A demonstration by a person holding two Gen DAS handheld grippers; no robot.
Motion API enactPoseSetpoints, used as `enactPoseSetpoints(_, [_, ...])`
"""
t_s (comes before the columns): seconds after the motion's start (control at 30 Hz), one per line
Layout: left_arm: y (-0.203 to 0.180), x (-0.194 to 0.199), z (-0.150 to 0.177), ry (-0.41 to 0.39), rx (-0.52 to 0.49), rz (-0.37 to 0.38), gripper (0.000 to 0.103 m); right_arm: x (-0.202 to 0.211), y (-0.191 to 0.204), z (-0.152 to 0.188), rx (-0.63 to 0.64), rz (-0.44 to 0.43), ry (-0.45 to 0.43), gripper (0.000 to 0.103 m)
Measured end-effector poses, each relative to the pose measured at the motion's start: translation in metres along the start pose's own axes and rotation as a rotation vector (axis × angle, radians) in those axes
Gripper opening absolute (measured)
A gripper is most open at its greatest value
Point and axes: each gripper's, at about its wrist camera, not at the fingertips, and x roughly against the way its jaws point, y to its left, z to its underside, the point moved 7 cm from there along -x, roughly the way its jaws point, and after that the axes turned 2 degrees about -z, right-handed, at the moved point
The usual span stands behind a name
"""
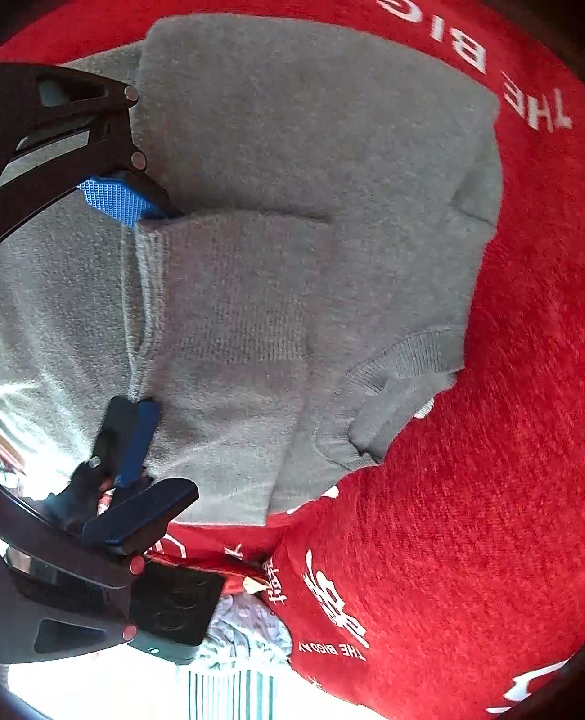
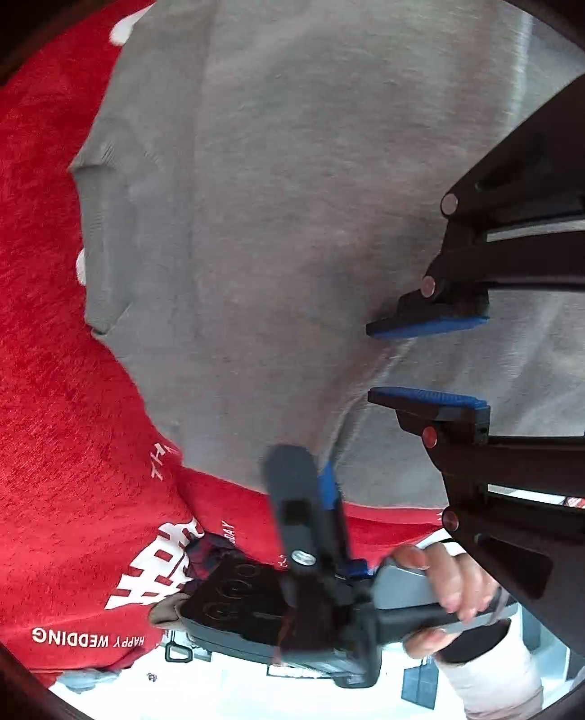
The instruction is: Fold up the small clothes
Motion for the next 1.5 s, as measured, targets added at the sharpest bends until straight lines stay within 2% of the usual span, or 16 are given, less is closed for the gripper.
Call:
enactPoseSetpoints(0.1, [-0.003, -0.002, -0.005, -0.002, -0.008, -0.037, 0.102, 0.015, -0.009, 0.010, -0.089, -0.002, -0.036, 0.035])
enactPoseSetpoints(0.17, [-0.003, -0.001, -0.010, -0.017, -0.020, -0.081, 0.088, 0.036, -0.030, 0.023, -0.193, 0.010, -0.086, 0.053])
enactPoseSetpoints(0.23, [0.002, -0.002, -0.013, -0.002, -0.048, -0.160, 0.022, 0.057, -0.055, 0.034, -0.299, 0.020, -0.142, 0.055])
enactPoseSetpoints(0.3, [0.011, -0.005, -0.012, 0.018, -0.042, -0.173, 0.008, 0.083, -0.090, 0.047, -0.446, 0.041, -0.219, 0.055])
enactPoseSetpoints(0.43, [0.004, 0.012, -0.011, -0.041, -0.080, -0.169, 0.008, 0.121, -0.146, 0.057, -0.692, 0.054, -0.380, 0.053])
enactPoseSetpoints(0.47, [0.001, 0.017, -0.010, -0.054, -0.093, -0.171, 0.008, 0.127, -0.157, 0.055, -0.739, 0.027, -0.413, 0.017])
enactPoseSetpoints(0.5, [-0.002, 0.020, -0.008, -0.059, -0.105, -0.178, 0.008, 0.132, -0.163, 0.051, -0.749, 0.030, -0.427, 0.006])
enactPoseSetpoints(0.67, [0.005, 0.009, 0.007, -0.031, -0.139, -0.249, 0.008, 0.143, -0.158, 0.027, -0.522, 0.184, -0.386, 0.006])
enactPoseSetpoints(0.83, [0.022, 0.015, 0.013, -0.034, -0.142, -0.335, 0.009, 0.130, -0.179, 0.046, -0.509, 0.240, -0.326, 0.005])
enactPoseSetpoints(1.0, [0.042, 0.049, 0.007, -0.065, -0.209, -0.556, 0.009, 0.146, -0.179, 0.063, -0.587, 0.139, -0.346, 0.018])
enactPoseSetpoints(1.07, [0.048, 0.057, 0.006, -0.066, -0.196, -0.582, 0.009, 0.159, -0.175, 0.067, -0.577, 0.125, -0.373, 0.056])
enactPoseSetpoints(1.1, [0.050, 0.060, 0.004, -0.072, -0.193, -0.604, 0.009, 0.166, -0.176, 0.067, -0.573, 0.129, -0.386, 0.063])
enactPoseSetpoints(1.27, [0.046, 0.050, 0.002, -0.090, -0.177, -0.640, 0.009, 0.162, -0.199, 0.053, -0.615, 0.121, -0.361, 0.064])
enactPoseSetpoints(1.33, [0.038, 0.038, 0.002, -0.083, -0.175, -0.639, 0.009, 0.151, -0.207, 0.051, -0.646, 0.140, -0.310, 0.050])
enactPoseSetpoints(1.37, [0.036, 0.036, 0.003, -0.083, -0.178, -0.640, 0.009, 0.149, -0.203, 0.045, -0.623, 0.134, -0.303, 0.008])
enactPoseSetpoints(1.5, [0.020, 0.033, 0.006, -0.108, -0.203, -0.633, 0.009, 0.163, -0.180, 0.034, -0.459, 0.224, -0.304, 0.009])
